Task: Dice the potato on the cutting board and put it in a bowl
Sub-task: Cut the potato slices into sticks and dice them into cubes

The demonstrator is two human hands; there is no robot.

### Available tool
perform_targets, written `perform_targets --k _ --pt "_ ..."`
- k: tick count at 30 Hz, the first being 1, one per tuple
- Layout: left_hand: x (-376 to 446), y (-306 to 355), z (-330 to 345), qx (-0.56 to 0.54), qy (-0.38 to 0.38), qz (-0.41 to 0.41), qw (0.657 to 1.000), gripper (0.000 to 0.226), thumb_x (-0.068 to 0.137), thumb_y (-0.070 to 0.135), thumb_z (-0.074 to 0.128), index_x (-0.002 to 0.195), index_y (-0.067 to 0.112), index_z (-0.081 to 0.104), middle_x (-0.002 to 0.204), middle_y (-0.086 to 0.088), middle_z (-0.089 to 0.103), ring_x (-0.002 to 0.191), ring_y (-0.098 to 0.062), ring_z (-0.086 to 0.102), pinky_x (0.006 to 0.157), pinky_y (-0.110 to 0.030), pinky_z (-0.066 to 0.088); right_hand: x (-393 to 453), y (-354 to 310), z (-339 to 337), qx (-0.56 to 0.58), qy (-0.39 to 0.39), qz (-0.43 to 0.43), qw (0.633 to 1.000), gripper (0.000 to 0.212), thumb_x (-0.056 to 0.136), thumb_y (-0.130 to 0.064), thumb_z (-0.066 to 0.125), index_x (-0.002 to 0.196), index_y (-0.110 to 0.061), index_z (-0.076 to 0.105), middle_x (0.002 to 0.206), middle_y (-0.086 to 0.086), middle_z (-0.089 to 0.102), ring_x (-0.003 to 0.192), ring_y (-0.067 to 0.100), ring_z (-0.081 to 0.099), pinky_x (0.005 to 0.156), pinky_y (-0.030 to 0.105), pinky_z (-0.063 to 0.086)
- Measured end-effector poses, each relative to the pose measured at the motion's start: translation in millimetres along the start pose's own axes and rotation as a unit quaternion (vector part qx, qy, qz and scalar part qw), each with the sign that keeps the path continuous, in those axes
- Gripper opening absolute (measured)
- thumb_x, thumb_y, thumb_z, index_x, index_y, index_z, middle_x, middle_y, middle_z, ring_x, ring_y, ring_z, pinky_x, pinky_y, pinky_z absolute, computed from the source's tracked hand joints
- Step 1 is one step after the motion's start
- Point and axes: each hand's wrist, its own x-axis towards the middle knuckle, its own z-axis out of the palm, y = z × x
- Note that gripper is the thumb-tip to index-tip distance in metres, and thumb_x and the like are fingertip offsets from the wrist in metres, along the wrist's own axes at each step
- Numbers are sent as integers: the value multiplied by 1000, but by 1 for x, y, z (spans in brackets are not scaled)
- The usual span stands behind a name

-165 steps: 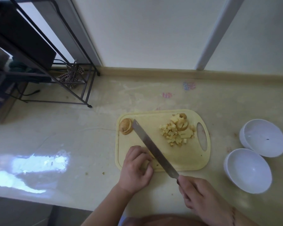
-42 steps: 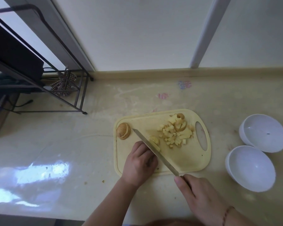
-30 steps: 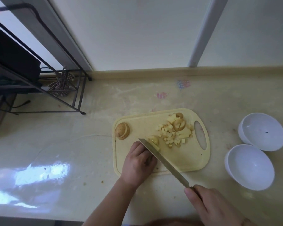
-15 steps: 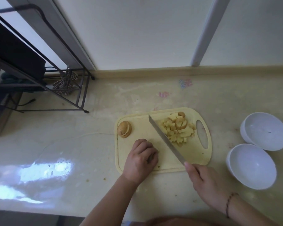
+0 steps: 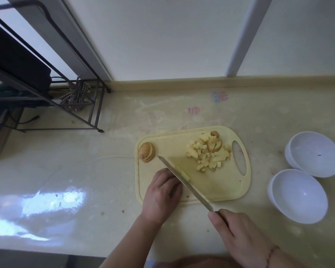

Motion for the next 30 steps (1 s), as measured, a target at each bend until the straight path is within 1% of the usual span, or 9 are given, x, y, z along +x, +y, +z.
perform_targets --k 6,10,13,14,16,17,24,27,30 --pt "1 1 1 1 18 -19 1000 16 78 -1 80 93 4 77 103 -2 70 99 -21 65 84 -31 54 -10 4 -6 -40 9 28 999 47 95 -51 41 58 -24 35 60 -26 57 60 2 49 63 17 37" --pt "1 0 2 4 22 -21 1000 12 81 1 78 92 4 77 100 -1 69 95 -20 63 80 -31 54 -19 2 -13 -185 81 -17 979 49 98 -50 37 58 -24 30 48 -16 51 59 -3 47 62 9 33" --pt "-1 -2 3 6 17 -16 1000 10 82 1 78 92 4 77 98 -1 69 92 -20 63 77 -31 53 -21 2 -9 -124 1 38 992 46 93 -61 29 65 -25 37 69 -48 48 67 -5 51 67 10 36" --pt "-1 -2 3 5 15 -14 1000 11 82 2 77 92 5 77 98 -1 70 92 -20 63 78 -31 53 -18 4 -8 -109 -15 41 993 48 89 -65 25 66 -25 39 69 -46 51 64 -5 52 66 12 36" --pt "-1 -3 3 7 12 -11 1000 12 83 2 77 94 5 77 100 -2 70 93 -20 63 79 -30 53 -6 3 -5 -81 -15 28 996 52 81 -68 18 64 -25 40 58 -16 59 55 -1 50 62 20 34" --pt "0 -4 3 8 11 -10 1000 12 83 2 77 95 5 77 100 -2 70 93 -20 63 79 -30 54 1 0 -4 -70 -8 16 997 51 80 -67 18 62 -25 40 53 -6 54 54 1 49 61 22 33" --pt "0 -2 2 9 18 -16 1000 7 83 6 78 90 5 77 96 -1 70 91 -17 63 78 -29 54 16 10 0 -42 38 -18 998 73 77 -83 6 63 -24 47 56 -5 57 59 6 55 60 28 40" --pt "1 0 2 10 20 -22 999 6 81 5 79 85 6 76 93 -1 68 89 -15 61 77 -28 53 21 21 -15 -29 67 7 997 85 64 -95 1 55 -21 44 48 -5 54 50 7 52 54 28 38" --pt "1 1 1 12 18 -22 1000 8 80 6 80 86 6 75 94 -1 67 90 -15 60 77 -28 53 26 22 -28 2 51 36 998 89 60 -97 4 56 -17 42 49 1 48 47 9 45 56 30 40"
